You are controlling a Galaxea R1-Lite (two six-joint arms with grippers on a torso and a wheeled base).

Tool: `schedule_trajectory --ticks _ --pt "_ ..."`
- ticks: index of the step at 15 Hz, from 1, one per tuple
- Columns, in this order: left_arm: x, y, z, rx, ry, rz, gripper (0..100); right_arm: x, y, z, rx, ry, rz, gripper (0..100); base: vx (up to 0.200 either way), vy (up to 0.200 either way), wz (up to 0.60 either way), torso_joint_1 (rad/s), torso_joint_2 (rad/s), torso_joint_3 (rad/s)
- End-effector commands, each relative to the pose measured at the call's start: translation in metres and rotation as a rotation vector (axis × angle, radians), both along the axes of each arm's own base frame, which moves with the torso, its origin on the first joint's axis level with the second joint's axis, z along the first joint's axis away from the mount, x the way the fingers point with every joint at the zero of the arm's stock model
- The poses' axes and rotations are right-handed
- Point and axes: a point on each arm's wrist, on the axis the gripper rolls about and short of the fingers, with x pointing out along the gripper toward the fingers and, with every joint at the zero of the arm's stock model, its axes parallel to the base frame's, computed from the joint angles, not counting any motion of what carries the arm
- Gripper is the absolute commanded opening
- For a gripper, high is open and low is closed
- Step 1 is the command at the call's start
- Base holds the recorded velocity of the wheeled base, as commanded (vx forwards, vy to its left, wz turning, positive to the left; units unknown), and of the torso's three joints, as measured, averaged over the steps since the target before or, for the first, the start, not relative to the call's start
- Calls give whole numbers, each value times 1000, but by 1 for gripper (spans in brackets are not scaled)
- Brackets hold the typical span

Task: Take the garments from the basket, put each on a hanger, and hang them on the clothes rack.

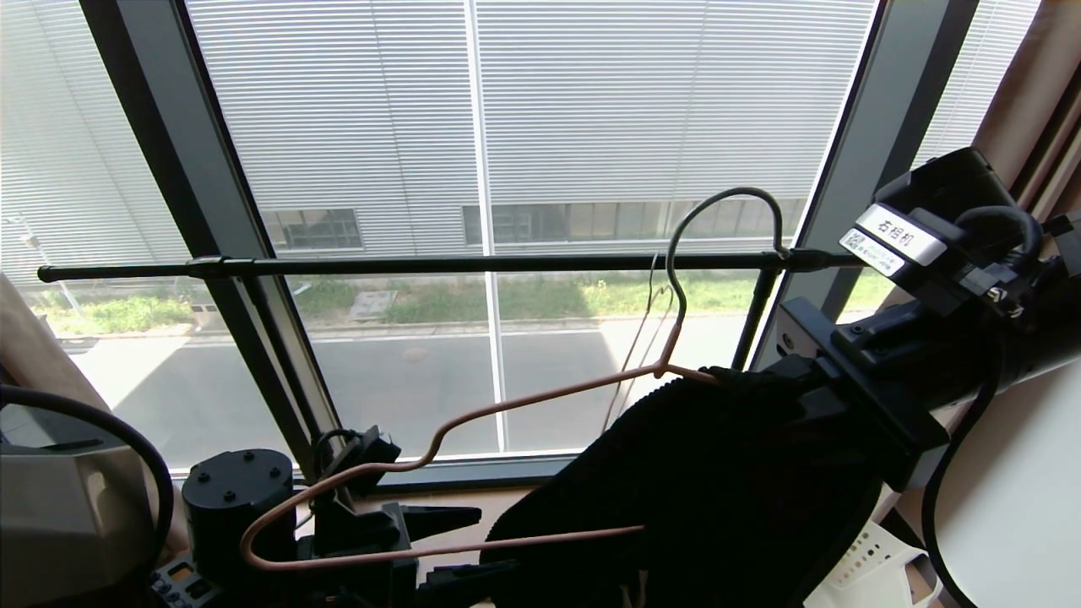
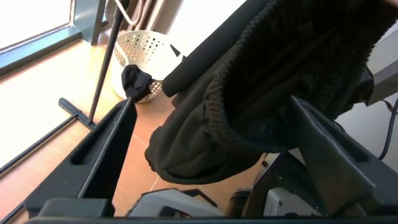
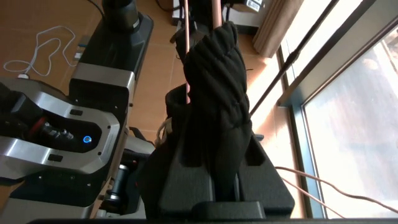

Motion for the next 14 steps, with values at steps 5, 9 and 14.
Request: schedule_trajectory --ticks 5,9,14 --pt "0 -4 -4 8 10 -4 0 -1 0 1 8 0 5 0 0 0 0 0 0 0" --pt "4 0 -2 2 -2 17 0 -3 -11 -2 9 12 -25 0 0 0 0 0 0 0" --pt "16 11 2 -10 -27 77 0 4 -39 -14 4 9 -140 0 0 0 0 0 0 0"
